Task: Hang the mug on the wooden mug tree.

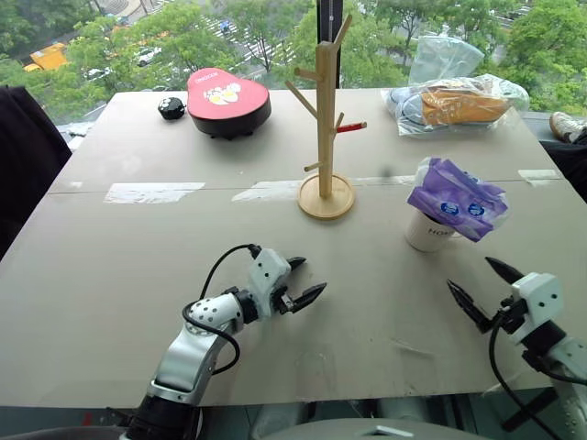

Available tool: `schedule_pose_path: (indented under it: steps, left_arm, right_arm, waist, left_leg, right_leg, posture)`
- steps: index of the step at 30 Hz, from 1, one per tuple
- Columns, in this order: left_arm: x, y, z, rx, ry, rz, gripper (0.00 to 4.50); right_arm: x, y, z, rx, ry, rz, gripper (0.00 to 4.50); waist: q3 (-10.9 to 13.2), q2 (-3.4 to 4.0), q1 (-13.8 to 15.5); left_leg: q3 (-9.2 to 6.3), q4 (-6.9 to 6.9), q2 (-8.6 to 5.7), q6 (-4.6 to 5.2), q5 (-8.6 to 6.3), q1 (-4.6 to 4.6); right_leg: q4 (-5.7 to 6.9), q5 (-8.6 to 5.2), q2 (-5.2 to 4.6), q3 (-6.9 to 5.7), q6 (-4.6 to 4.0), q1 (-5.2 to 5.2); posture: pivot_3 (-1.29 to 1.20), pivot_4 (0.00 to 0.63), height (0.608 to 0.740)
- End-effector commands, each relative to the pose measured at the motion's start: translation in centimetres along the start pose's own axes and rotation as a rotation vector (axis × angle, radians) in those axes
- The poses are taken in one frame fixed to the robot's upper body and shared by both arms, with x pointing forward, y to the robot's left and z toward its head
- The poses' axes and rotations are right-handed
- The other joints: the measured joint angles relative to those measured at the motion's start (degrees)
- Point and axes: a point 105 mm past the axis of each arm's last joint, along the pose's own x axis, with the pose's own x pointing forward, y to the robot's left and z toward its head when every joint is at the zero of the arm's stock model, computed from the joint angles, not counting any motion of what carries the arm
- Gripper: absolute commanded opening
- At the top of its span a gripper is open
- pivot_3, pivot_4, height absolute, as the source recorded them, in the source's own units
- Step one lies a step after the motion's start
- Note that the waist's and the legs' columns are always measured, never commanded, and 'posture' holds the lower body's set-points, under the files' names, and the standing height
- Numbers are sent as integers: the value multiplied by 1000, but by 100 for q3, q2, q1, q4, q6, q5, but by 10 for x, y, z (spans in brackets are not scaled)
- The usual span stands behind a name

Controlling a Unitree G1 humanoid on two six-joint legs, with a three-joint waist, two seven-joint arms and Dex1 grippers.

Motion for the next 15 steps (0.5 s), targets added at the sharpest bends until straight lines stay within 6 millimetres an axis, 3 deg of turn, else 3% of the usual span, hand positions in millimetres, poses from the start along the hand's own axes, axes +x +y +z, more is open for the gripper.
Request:
schedule_pose_path:
  steps: [1,5,9,15]
  left_arm:
    - [-1,-3,29,40,-65,-100,3693]
    - [-6,-4,59,85,-97,-215,3693]
    - [-11,-11,84,126,-125,-303,3693]
    - [-10,-18,121,229,-169,-338,3693]
  right_arm:
    - [-4,-3,40,-139,-53,42,4473]
    - [0,-9,83,-219,-111,73,4473]
    - [11,-3,103,-251,-132,137,4473]
    - [55,-15,107,-249,-101,59,4473]
  waist:
    - [2,0,2]
    - [12,-6,-1]
    - [17,-10,6]
    - [43,-33,-1]
  left_leg:
    - [-1,0,0,0,0,-3]
    - [0,8,-1,0,0,-9]
    - [-11,6,1,0,0,-12]
    - [-10,14,-1,0,1,-16]
  right_leg:
    - [0,0,-1,-1,0,-3]
    - [-1,1,-3,-1,1,-3]
    - [-7,0,-2,-15,0,0]
    - [-10,1,-3,-16,0,0]
  posture:
    - [0,150,740]
    - [0,150,740]
    - [0,150,740]
    - [0,150,740]
